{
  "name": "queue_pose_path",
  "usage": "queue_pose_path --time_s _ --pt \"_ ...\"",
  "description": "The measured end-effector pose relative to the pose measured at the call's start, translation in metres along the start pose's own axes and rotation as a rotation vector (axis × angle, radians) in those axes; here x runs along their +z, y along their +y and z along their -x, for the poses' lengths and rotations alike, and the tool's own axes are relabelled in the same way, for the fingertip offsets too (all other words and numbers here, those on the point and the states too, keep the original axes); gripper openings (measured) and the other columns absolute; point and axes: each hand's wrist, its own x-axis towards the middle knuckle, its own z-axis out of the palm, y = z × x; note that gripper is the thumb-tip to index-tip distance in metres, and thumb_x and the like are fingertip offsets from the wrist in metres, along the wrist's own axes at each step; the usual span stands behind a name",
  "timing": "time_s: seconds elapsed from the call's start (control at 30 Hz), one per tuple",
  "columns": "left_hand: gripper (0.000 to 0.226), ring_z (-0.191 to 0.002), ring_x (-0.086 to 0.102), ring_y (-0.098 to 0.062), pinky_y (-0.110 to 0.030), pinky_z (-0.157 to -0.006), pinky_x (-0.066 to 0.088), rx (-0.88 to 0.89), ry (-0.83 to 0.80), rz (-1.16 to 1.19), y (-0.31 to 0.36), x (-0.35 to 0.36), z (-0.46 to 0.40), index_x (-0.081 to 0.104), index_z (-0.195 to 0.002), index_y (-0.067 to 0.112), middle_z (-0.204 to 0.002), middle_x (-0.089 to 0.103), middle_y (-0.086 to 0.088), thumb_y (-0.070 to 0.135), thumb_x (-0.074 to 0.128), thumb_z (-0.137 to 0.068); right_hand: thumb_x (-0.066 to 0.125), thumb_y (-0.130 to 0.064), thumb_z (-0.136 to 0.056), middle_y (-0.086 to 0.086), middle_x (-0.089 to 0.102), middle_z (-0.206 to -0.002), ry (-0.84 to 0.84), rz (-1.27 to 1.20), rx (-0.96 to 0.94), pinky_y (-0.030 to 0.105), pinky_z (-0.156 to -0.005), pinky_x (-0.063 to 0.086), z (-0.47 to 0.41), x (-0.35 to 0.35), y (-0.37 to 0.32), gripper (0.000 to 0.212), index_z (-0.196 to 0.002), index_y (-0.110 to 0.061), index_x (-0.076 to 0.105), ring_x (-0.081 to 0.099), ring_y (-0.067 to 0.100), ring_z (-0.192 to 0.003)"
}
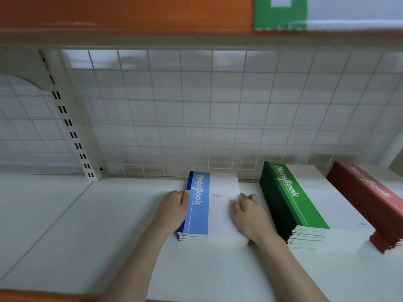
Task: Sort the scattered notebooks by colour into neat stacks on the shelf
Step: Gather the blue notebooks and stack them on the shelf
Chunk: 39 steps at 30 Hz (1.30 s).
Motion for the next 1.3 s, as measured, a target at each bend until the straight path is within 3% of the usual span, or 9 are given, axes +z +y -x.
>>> queue_pose_path --time_s 0.2,0.3,0.4,0.47,0.57,0.8,0.9,1.07,1.3 --pt "0.042 -0.06 0.036 -0.021 -0.03 -0.058 0.027 -0.037 0.002 0.073 -0.002 0.001 -0.001 0.033 -0.066 0.008 -0.065 0.04 -0.013 0.028 0.03 -0.103 0.033 -0.032 -0.1 0.01 0.043 -0.119 0.032 -0.042 0.009 0.037 -0.082 0.049 -0.004 0.002 0.003 0.034 -0.106 -0.005 0.053 0.059 0.031 -0.089" --pt "0.041 -0.062 0.041 -0.021 -0.031 -0.057 0.031 -0.099 0.063 0.127 -0.003 -0.001 -0.001 0.036 -0.064 0.011 -0.063 0.046 -0.006 0.026 0.032 -0.102 0.033 -0.033 -0.1 0.01 0.039 -0.13 0.035 -0.119 0.054 0.036 -0.088 0.046 -0.005 0.002 0.002 0.038 -0.126 -0.008 0.047 0.058 0.03 -0.099" --pt "0.034 -0.081 0.057 -0.03 -0.034 -0.072 0.043 -0.122 0.121 0.091 -0.005 -0.008 -0.001 0.059 -0.082 0.001 -0.083 0.064 -0.015 0.019 0.037 -0.1 0.035 -0.032 -0.1 0.014 0.03 -0.143 0.099 -0.082 0.055 0.036 -0.101 0.036 -0.001 0.001 -0.003 0.052 -0.145 -0.008 0.027 0.044 0.034 -0.123" --pt "0.03 -0.099 0.061 -0.027 -0.032 -0.086 0.046 -0.103 0.12 0.005 -0.006 -0.013 -0.002 0.067 -0.101 -0.001 -0.103 0.069 -0.013 0.013 0.041 -0.098 0.037 -0.032 -0.099 0.015 0.031 -0.142 0.157 0.023 0.015 0.035 -0.1 0.034 0.002 -0.002 -0.009 0.051 -0.144 -0.009 0.029 0.036 0.033 -0.128" --pt "0.028 -0.101 0.061 -0.025 -0.034 -0.088 0.049 -0.065 0.097 -0.122 -0.005 -0.026 0.0 0.068 -0.105 0.007 -0.108 0.068 -0.009 0.011 0.043 -0.094 0.038 -0.033 -0.098 0.013 0.031 -0.143 0.169 0.191 -0.049 0.039 -0.101 0.035 0.006 -0.007 -0.026 0.048 -0.14 -0.012 0.035 0.031 0.032 -0.13" --pt "0.031 -0.109 0.056 -0.023 -0.036 -0.091 0.047 -0.086 0.072 -0.348 -0.035 -0.079 0.021 0.057 -0.123 0.017 -0.118 0.058 -0.005 0.027 0.043 -0.097 0.042 -0.029 -0.096 0.006 0.03 -0.147 0.094 0.284 -0.219 0.039 -0.106 0.033 0.007 0.013 -0.085 0.04 -0.134 -0.017 0.044 0.035 0.027 -0.13" --pt "0.036 -0.11 0.056 -0.022 -0.037 -0.094 0.046 -0.137 0.088 -0.341 -0.057 -0.109 0.036 0.051 -0.131 0.016 -0.121 0.058 -0.005 0.029 0.045 -0.098 0.042 -0.027 -0.095 0.006 0.033 -0.145 0.028 0.273 -0.289 0.049 -0.113 0.019 0.01 0.039 -0.12 0.04 -0.134 -0.016 0.043 0.03 0.025 -0.134" --pt "0.038 -0.115 0.054 -0.018 -0.037 -0.095 0.046 -0.207 0.143 -0.437 -0.105 -0.167 0.074 0.048 -0.133 0.019 -0.125 0.054 -0.002 0.033 0.042 -0.098 0.044 -0.027 -0.095 0.0 0.024 -0.151 -0.131 0.192 -0.458 0.051 -0.115 0.006 0.028 0.096 -0.185 0.046 -0.14 -0.018 0.036 0.019 0.015 -0.142" --pt "0.037 -0.11 0.053 -0.017 -0.034 -0.09 0.045 -0.296 0.228 -0.64 -0.172 -0.251 0.128 0.046 -0.134 0.024 -0.125 0.051 0.002 0.035 0.038 -0.099 0.04 -0.031 -0.096 -0.002 0.027 -0.15 -0.292 0.164 -0.655 0.056 -0.113 -0.003 0.071 0.178 -0.272 0.046 -0.141 -0.022 0.036 0.026 0.015 -0.139"
